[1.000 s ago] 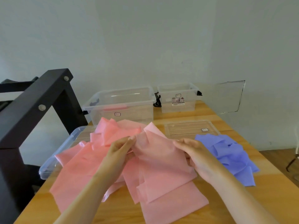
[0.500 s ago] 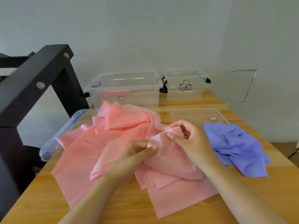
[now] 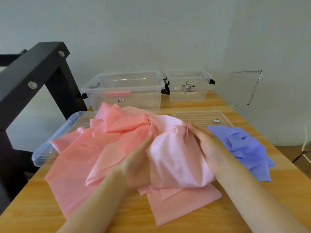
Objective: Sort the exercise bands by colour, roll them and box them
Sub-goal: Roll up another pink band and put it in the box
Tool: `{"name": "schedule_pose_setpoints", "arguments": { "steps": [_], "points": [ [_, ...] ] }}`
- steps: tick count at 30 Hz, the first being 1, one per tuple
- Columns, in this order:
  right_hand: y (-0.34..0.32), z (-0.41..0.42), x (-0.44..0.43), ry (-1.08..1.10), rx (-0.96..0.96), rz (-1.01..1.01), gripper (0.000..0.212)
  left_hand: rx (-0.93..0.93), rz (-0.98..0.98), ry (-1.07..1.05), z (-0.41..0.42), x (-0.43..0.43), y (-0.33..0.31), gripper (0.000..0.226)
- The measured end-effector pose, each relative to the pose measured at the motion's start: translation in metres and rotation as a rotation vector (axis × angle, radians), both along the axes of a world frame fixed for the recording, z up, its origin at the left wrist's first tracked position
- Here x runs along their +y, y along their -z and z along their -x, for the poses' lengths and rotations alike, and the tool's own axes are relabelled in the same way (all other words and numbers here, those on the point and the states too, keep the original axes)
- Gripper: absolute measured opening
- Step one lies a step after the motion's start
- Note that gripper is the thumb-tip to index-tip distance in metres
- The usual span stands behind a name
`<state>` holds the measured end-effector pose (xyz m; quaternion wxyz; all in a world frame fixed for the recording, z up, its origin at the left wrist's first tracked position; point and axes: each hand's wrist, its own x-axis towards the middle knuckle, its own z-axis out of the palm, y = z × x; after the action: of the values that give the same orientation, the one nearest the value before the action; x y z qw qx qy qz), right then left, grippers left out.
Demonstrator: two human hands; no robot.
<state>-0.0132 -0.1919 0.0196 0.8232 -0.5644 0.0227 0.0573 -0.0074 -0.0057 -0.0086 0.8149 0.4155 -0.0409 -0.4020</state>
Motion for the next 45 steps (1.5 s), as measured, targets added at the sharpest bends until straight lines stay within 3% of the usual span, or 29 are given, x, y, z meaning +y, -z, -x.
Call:
{"name": "schedule_pose_setpoints", "arguments": {
  "steps": [2,4,8,11,13,16,19,21,28,31,33,35,39,45],
  "points": [
    [0.001,0.001,0.003,-0.073,0.117,-0.150,0.031,-0.011,0.089,-0.051,-0.002,-0.004,0.001,0.074],
    [0.006,0.001,0.004,-0.048,0.113,-0.101,0.039,-0.057,0.096,-0.172,-0.007,-0.006,0.006,0.076],
    [0.007,-0.003,0.001,0.142,0.001,0.008,0.025,-0.156,0.150,-0.369,-0.020,0.000,0.006,0.050],
    [0.007,-0.007,-0.002,0.167,-0.003,-0.143,0.020,-0.256,0.174,-0.509,-0.028,0.012,0.002,0.051],
    [0.004,-0.007,-0.001,0.151,0.009,-0.213,0.019,-0.308,0.192,-0.543,-0.025,0.015,-0.002,0.038],
    [0.004,-0.005,-0.004,0.009,0.102,-0.200,0.030,-0.354,0.183,-0.463,-0.009,0.014,-0.012,0.027],
    [0.004,-0.003,-0.006,-0.223,0.222,-0.105,0.061,-0.385,0.186,-0.365,0.004,0.016,-0.019,0.043],
    [0.006,-0.002,-0.006,-0.259,0.234,-0.088,0.065,-0.366,0.203,-0.333,0.007,0.019,-0.019,0.046],
    [0.015,-0.009,0.003,-0.162,0.156,0.022,0.060,-0.329,0.133,-0.197,0.004,0.022,-0.016,0.036],
    [0.018,-0.011,0.005,-0.042,0.088,0.207,0.021,-0.301,0.061,-0.143,0.006,0.019,-0.016,0.028],
    [0.017,-0.012,0.006,0.036,0.057,0.253,0.017,-0.269,-0.016,-0.170,0.007,0.012,-0.017,0.012],
    [0.017,-0.015,0.006,0.082,0.035,0.253,0.019,-0.183,-0.055,-0.236,-0.002,0.009,-0.011,0.025],
    [0.007,-0.014,0.006,0.004,0.020,0.084,0.034,-0.085,-0.137,-0.157,-0.010,0.006,-0.005,0.054],
    [-0.002,-0.012,0.004,-0.142,0.054,-0.218,0.051,-0.021,0.085,-0.141,-0.020,0.002,-0.009,0.073]
  ]
}}
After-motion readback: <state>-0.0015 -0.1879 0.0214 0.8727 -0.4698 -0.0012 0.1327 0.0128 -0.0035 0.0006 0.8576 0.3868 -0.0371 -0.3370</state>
